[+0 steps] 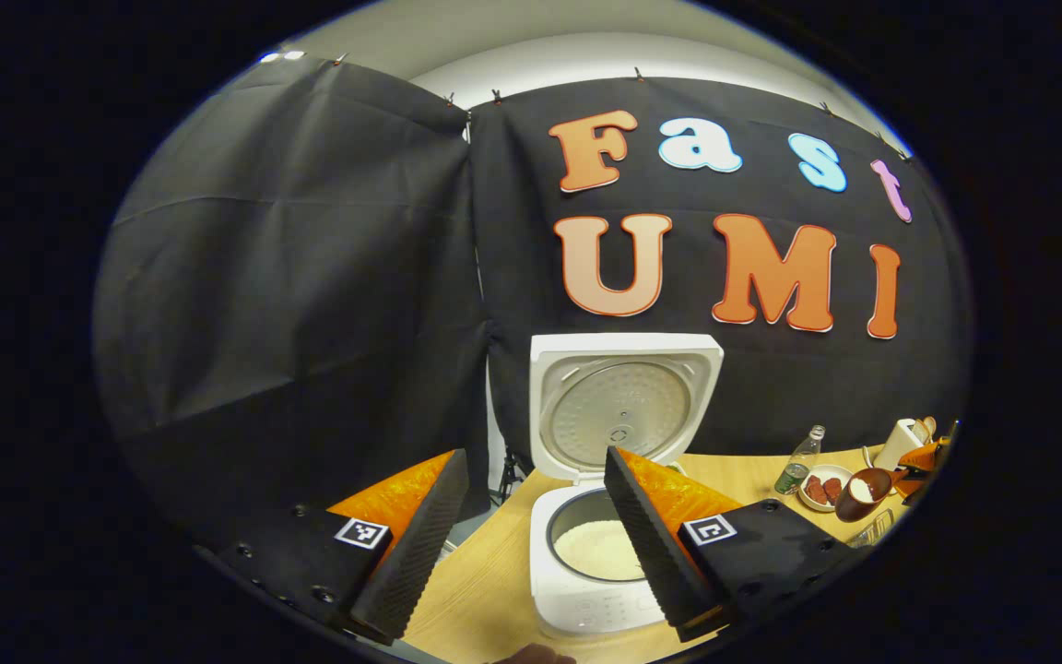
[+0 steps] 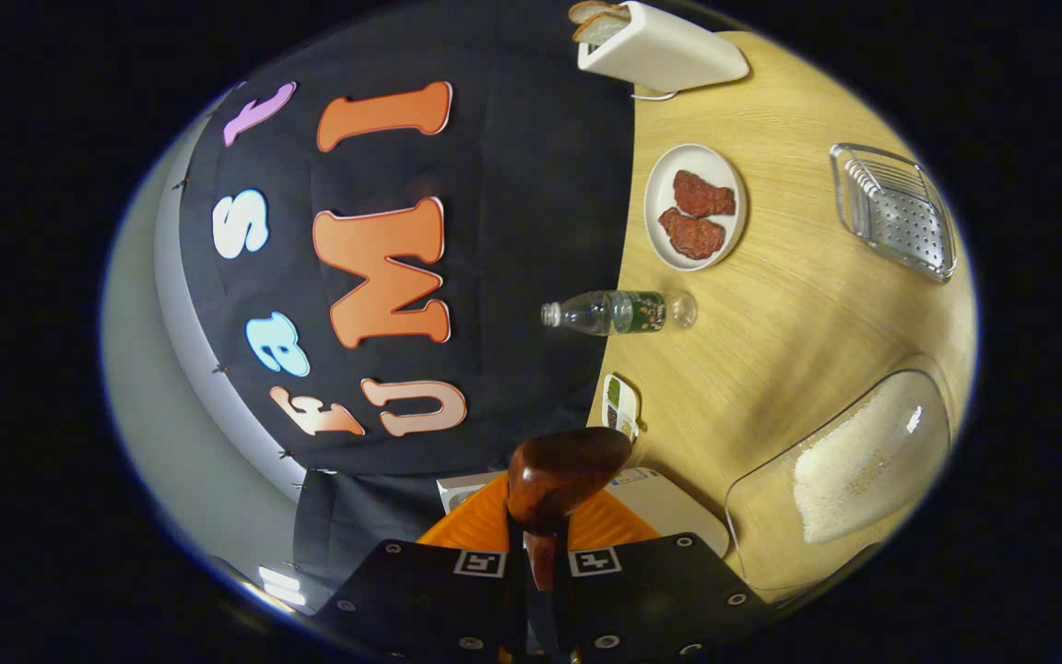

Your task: Close the left gripper, press the button to open the rice cooker; take a wooden spoon from the chopstick holder with the right hand, scoop a spoonful of rice and pour it into the rice cooker, then put the wooden spoon back into the chopstick holder.

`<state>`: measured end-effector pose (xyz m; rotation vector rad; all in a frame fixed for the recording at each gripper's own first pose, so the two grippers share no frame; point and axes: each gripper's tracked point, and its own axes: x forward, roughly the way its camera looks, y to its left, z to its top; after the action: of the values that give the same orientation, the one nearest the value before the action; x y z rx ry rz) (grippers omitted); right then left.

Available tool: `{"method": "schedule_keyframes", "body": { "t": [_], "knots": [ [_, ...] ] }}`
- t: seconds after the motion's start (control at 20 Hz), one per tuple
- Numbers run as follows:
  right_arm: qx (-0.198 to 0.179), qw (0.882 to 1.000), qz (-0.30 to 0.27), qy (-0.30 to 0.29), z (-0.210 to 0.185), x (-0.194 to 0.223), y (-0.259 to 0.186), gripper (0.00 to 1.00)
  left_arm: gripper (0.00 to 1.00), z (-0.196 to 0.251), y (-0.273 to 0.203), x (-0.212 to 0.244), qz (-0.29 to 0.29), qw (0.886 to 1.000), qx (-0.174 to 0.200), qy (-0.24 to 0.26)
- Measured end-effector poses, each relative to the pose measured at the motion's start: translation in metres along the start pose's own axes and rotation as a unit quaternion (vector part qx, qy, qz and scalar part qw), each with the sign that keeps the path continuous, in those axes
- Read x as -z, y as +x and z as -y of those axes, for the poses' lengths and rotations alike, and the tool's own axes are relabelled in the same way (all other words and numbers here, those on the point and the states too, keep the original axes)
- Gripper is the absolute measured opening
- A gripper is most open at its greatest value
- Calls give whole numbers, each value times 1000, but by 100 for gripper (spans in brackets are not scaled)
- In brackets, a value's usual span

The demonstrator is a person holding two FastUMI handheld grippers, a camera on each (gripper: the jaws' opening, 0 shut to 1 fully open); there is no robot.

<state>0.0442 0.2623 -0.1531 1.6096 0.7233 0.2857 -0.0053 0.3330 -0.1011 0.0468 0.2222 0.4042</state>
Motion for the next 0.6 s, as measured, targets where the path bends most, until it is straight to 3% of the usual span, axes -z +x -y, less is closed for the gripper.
{"method": "schedule_keyframes", "body": {
  "t": [0.3, 0.6],
  "knots": [
    [-20, 998, -41, -33, -56, 49, 65, 11, 97, -52, -4, 8, 0, 999, -45, -9],
    [2, 989, -52, -138, -81, 92, 116, 11, 100, -98, -5, 24, -17, 997, -79, -21]
  ]
}}
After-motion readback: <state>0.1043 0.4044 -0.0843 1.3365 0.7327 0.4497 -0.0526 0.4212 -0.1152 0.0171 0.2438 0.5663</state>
